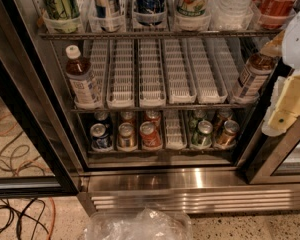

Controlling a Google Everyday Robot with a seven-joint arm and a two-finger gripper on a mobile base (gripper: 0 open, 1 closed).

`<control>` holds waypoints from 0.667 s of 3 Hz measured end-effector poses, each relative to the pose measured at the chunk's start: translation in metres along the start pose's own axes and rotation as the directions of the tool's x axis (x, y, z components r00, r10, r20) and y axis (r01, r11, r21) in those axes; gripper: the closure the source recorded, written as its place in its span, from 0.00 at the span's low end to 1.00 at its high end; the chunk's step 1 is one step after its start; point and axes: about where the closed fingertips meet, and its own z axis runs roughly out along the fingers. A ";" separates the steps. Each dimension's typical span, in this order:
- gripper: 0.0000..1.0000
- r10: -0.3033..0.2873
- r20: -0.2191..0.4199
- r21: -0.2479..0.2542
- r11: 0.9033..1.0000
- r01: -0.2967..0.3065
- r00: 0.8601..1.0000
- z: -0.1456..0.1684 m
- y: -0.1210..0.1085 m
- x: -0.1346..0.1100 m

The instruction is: Pick pepsi can from top shelf of fridge

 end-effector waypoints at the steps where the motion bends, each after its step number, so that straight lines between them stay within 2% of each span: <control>1: 0.00 0.000 0.000 0.000 1.000 0.000 1.000 0.000 0.000 0.000; 2: 0.00 0.037 0.068 0.039 0.998 -0.040 0.997 0.004 -0.001 -0.007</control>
Offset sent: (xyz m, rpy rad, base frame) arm 0.0218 0.0337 -0.0011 0.4179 -0.3131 -0.1832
